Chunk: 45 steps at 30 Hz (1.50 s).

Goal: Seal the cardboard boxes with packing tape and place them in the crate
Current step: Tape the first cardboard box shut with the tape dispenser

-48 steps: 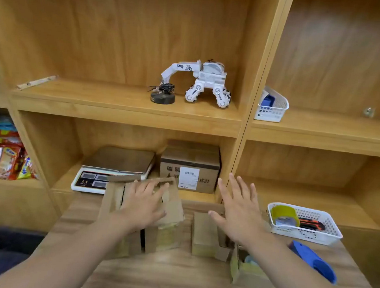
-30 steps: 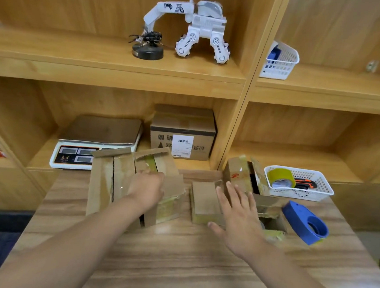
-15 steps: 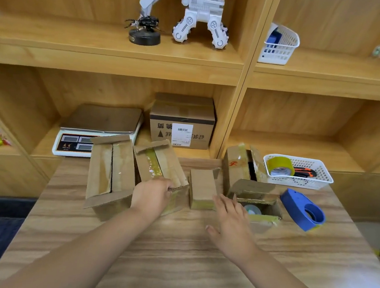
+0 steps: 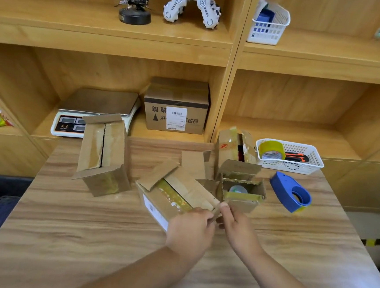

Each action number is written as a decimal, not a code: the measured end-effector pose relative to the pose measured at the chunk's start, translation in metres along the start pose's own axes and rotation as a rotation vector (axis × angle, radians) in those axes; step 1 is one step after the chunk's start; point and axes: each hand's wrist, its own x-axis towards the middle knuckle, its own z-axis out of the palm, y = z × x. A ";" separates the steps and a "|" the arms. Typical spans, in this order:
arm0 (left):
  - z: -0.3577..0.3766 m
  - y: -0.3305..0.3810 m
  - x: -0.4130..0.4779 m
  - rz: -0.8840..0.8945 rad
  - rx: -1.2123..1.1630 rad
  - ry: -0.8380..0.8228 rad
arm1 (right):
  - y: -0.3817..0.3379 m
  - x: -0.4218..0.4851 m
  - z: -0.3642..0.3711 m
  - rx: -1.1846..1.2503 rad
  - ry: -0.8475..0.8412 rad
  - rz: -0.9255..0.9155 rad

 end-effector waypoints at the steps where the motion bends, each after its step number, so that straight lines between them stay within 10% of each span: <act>1: 0.004 0.008 -0.006 0.004 -0.014 -0.008 | 0.002 -0.003 -0.005 0.050 0.007 0.041; 11: 0.022 0.042 -0.039 0.189 -0.017 -0.176 | 0.036 -0.020 -0.047 0.092 0.016 0.158; 16: 0.007 0.017 -0.005 0.423 0.499 -0.094 | 0.036 -0.017 -0.068 0.041 -0.152 0.136; 30: -0.030 -0.036 0.009 0.133 0.905 -0.230 | 0.056 -0.015 -0.096 0.221 -0.199 0.205; 45: -0.019 -0.077 0.043 0.151 0.177 -0.024 | 0.075 -0.028 -0.077 -0.222 0.119 0.016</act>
